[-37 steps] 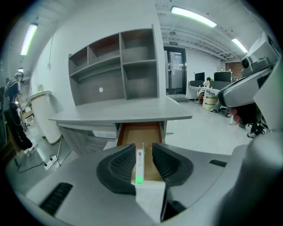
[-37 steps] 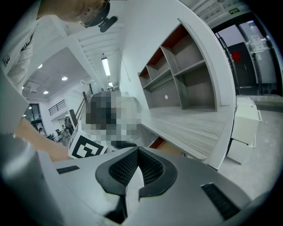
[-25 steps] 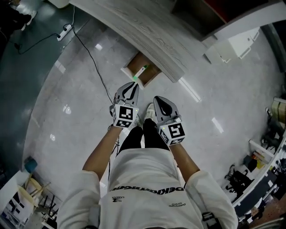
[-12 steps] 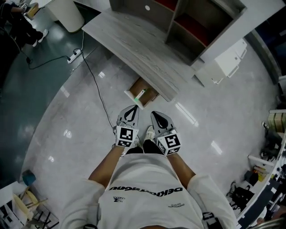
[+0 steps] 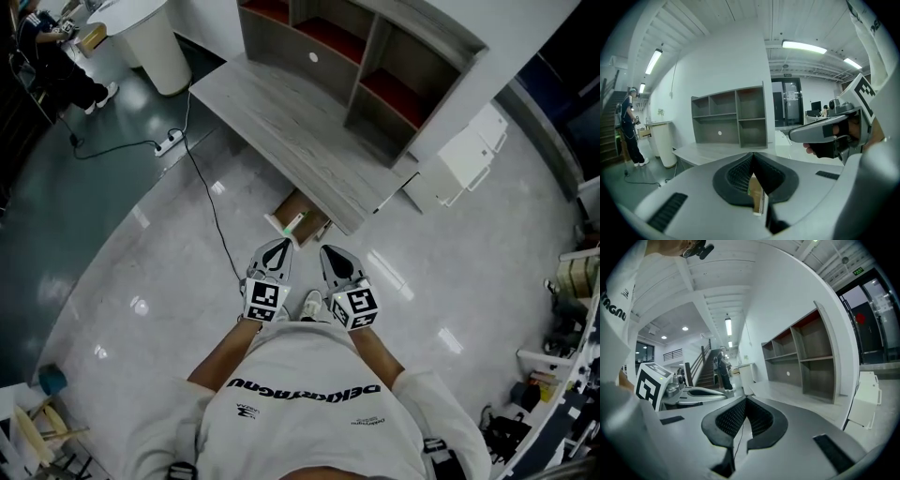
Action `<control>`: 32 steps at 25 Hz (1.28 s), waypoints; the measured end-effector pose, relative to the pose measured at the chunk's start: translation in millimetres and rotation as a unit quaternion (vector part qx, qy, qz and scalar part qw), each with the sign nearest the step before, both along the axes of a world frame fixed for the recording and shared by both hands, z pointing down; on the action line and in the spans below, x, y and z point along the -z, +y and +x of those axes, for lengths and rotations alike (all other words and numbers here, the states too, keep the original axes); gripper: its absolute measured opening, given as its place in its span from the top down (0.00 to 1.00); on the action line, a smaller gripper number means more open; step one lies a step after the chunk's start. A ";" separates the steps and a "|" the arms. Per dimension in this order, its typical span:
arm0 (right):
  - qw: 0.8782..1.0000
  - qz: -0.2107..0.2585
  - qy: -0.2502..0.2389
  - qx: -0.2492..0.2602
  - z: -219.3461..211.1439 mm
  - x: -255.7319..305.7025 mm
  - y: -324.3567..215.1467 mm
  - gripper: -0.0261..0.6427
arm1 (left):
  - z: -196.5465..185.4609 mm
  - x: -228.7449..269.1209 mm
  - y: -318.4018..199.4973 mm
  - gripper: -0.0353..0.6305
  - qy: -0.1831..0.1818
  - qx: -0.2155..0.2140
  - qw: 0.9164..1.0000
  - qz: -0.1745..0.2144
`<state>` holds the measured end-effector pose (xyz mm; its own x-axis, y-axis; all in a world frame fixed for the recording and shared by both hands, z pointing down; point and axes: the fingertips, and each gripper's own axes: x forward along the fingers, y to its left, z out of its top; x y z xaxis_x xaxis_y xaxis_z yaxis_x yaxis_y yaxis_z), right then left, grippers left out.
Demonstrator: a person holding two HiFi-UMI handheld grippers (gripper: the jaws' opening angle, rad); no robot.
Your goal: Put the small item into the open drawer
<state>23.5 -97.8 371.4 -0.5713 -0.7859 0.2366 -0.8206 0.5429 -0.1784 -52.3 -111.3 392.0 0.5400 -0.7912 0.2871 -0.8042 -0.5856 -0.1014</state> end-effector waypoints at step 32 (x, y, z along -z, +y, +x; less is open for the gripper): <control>0.999 0.036 0.003 -0.028 17.2 31.5 -14.8 0.92 | 9.8 39.9 -1.7 0.92 0.004 -0.006 0.999 0.050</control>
